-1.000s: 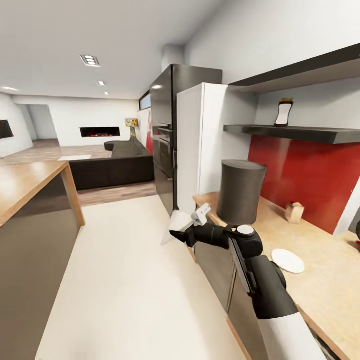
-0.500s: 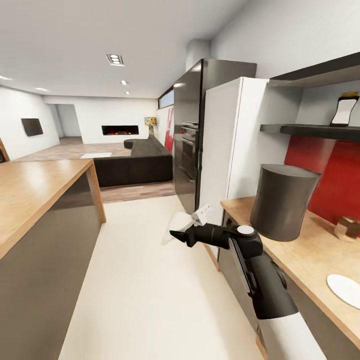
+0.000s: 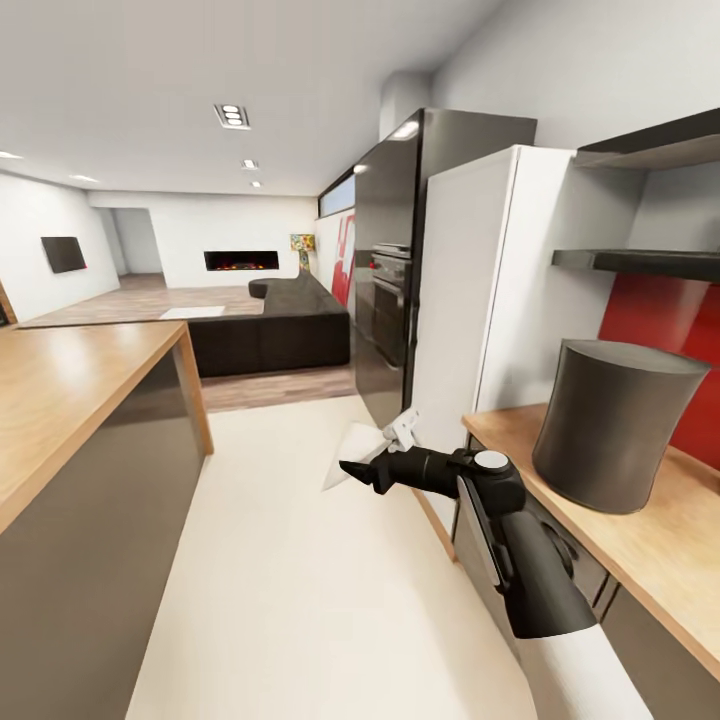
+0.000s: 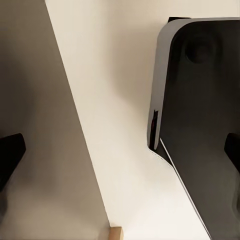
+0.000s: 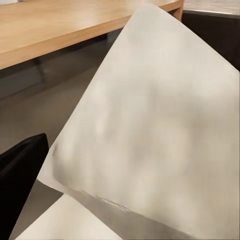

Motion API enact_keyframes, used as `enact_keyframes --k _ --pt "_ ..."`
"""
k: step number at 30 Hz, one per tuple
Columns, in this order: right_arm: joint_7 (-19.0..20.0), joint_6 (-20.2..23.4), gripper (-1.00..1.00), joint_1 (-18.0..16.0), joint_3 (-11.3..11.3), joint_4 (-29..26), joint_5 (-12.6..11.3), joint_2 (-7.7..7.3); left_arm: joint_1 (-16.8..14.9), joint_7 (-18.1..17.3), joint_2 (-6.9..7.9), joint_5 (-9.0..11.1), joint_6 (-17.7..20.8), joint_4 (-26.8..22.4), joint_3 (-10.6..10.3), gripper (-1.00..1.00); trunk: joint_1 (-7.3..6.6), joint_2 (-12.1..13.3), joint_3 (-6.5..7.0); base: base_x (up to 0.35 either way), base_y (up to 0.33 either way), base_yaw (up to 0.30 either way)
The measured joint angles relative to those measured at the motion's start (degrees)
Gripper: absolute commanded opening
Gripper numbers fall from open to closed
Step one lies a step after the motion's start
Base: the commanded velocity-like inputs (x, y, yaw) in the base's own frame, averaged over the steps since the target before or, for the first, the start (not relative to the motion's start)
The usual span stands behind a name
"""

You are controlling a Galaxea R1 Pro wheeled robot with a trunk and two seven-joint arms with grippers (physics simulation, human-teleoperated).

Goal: Set up a coffee station on the kitchen countertop: keep the coffee maker on the countertop, move the bottle of coffee from the kitchen shelf to the counter next to the coffee maker, place a paper coffee filter on top of the coffee maker, put the saucer next to the coffee maker with the coffee cup on the saucer, and place the electric kettle next to the coffee maker.

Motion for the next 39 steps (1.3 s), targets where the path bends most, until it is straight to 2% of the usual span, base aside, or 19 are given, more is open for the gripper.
enact_keyframes --k 39 --pt "0.0 0.0 -1.00 0.0 0.0 -0.1 0.0 0.00 0.0 0.3 -0.06 0.0 -0.1 0.0 0.0 1.00 0.00 0.0 0.00 0.337 0.001 0.000"
